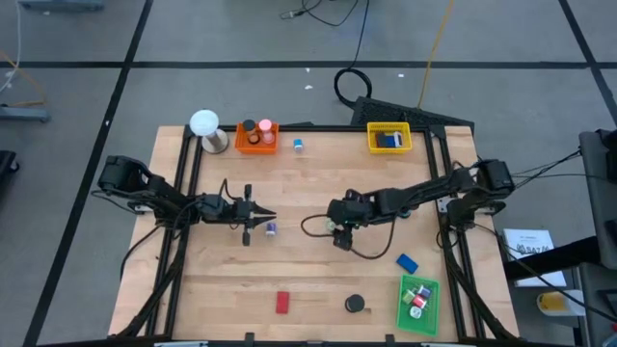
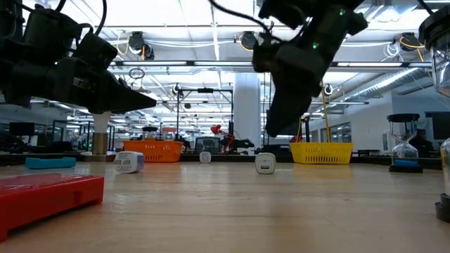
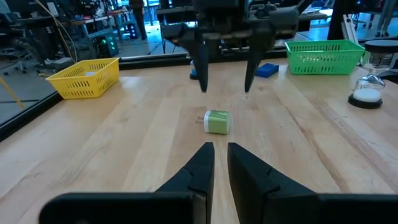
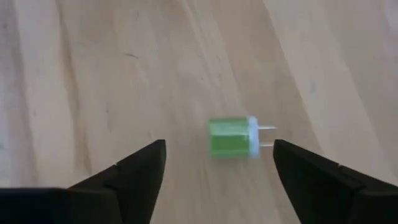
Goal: Pick & Place Office items
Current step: Put the green charger adapter into the green basket
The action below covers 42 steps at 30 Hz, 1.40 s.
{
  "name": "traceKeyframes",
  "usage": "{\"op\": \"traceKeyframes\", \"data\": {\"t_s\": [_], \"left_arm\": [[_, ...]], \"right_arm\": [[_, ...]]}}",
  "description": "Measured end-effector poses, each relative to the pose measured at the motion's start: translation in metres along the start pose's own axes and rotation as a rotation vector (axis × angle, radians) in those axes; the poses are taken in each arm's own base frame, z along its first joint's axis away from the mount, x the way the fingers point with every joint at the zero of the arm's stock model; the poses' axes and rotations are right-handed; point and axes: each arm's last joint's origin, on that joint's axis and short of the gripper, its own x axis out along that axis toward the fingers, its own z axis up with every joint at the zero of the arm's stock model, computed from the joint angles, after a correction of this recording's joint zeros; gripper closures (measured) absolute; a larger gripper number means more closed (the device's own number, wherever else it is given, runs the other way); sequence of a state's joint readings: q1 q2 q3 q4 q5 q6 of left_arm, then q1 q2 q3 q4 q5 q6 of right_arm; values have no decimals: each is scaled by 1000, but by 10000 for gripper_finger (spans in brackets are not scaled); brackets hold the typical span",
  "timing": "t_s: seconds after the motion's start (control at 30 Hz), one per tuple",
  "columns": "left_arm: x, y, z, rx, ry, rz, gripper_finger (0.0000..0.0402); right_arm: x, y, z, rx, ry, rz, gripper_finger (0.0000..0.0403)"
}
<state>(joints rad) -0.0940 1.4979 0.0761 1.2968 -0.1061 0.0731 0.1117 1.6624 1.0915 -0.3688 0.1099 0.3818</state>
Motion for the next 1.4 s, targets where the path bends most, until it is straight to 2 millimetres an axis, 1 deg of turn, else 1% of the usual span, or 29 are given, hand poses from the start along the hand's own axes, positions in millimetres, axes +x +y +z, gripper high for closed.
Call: {"op": "traceKeyframes", "data": {"t_s": [0.17,0.27,0.33,0.6,0.77,1.0,1.07,1.13,1.27,1.4], "left_arm": [[0,0,0,0,0,0,357],[0,0,0,0,1,0,357],[0,0,0,0,1,0,357],[0,0,0,0,1,0,357],[0,0,-1,1,6,0,357],[0,0,-1,1,7,0,357],[0,0,-1,1,7,0,357],[0,0,-1,1,7,0,357],[0,0,-1,1,7,0,357],[0,0,-1,1,7,0,357]], "right_arm": [[16,1,-2,-20,-8,-70,89],[21,0,-4,-62,-7,-102,86],[26,2,-2,-77,-24,-94,86],[43,2,-7,-96,2,-104,109],[47,2,-8,-94,9,-107,145],[46,2,-8,-77,5,-108,235],[46,2,-8,-76,5,-107,253],[45,2,-8,-76,6,-106,254],[34,2,-6,-74,3,-96,254],[4,9,-6,-55,-2,-55,248]]}}
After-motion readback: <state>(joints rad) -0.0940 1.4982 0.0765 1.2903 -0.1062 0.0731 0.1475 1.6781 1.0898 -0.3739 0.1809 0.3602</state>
